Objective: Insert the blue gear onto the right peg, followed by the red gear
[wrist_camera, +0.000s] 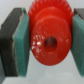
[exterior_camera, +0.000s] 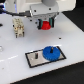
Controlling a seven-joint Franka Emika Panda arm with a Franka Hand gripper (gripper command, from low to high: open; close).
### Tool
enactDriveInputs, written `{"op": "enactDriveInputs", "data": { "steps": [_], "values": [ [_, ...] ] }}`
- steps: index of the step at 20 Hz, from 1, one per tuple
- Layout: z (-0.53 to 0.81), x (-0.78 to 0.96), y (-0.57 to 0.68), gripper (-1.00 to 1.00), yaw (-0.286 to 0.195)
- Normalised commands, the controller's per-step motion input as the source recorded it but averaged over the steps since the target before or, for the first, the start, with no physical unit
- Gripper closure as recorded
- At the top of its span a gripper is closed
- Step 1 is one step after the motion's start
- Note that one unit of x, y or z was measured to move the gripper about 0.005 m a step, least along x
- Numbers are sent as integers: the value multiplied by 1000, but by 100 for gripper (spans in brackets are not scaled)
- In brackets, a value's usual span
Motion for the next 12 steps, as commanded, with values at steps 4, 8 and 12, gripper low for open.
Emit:
{"op": "enactDriveInputs", "data": {
  "steps": [4,8,12],
  "values": [
    [453,744,-79,100,0],
    [407,780,-48,100,0],
    [347,791,-40,100,0]
  ]
}}
